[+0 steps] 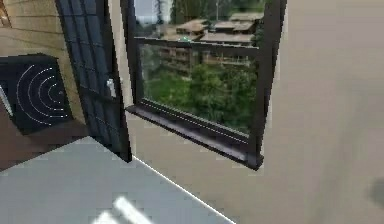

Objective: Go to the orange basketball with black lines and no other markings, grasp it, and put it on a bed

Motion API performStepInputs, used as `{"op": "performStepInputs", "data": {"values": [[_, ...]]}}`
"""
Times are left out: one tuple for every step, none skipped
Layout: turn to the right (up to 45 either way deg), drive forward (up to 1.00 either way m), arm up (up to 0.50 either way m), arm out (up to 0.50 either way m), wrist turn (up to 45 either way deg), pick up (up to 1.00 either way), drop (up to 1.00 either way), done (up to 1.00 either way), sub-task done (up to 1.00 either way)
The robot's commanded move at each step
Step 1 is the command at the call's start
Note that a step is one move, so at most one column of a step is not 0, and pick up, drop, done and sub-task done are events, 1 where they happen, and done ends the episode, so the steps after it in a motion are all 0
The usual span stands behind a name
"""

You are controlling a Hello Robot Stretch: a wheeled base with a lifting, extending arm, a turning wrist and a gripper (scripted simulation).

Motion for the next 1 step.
{"op": "performStepInputs", "data": {"values": [[0.0, 0.4, 0.0, 0.0, 0.0, 0.0, 0.0, 0.0, 0.0]]}}
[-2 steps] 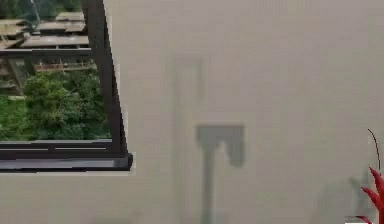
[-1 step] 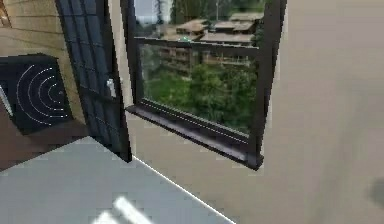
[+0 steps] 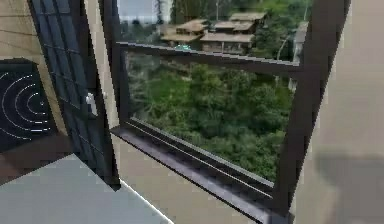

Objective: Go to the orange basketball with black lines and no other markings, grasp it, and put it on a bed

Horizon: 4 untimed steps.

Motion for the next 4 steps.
{"op": "performStepInputs", "data": {"values": [[-45.0, 0.0, 0.0, 0.0, 0.0, 0.0, 0.0, 0.0, 0.0], [0.0, 0.45, 0.0, 0.0, 0.0, 0.0, 0.0, 0.0, 0.0], [-18.0, 0.0, 0.0, 0.0, 0.0, 0.0, 0.0, 0.0, 0.0], [0.0, 0.05, 0.0, 0.0, 0.0, 0.0, 0.0, 0.0, 0.0]]}}
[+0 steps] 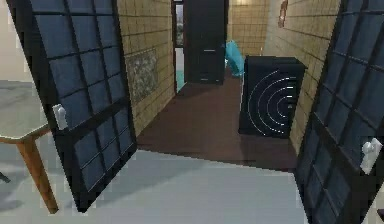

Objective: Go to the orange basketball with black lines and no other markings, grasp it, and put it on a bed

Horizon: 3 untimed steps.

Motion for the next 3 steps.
{"op": "performStepInputs", "data": {"values": [[-15.0, 0.0, 0.0, 0.0, 0.0, 0.0, 0.0, 0.0, 0.0], [0.0, 0.6, 0.0, 0.0, 0.0, 0.0, 0.0, 0.0, 0.0], [-45.0, 0.0, 0.0, 0.0, 0.0, 0.0, 0.0, 0.0, 0.0]]}}
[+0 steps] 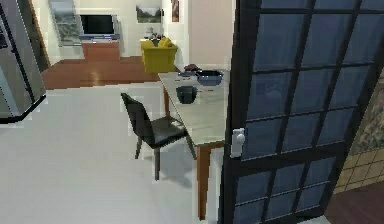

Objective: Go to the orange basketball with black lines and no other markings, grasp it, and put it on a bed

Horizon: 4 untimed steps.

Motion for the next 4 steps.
{"op": "performStepInputs", "data": {"values": [[-3.0, 0.0, 0.0, 0.0, 0.0, 0.0, 0.0, 0.0, 0.0], [0.0, 0.45, 0.0, 0.0, 0.0, 0.0, 0.0, 0.0, 0.0], [45.0, 0.0, 0.0, 0.0, 0.0, 0.0, 0.0, 0.0, 0.0], [45.0, 0.0, 0.0, 0.0, 0.0, 0.0, 0.0, 0.0, 0.0]]}}
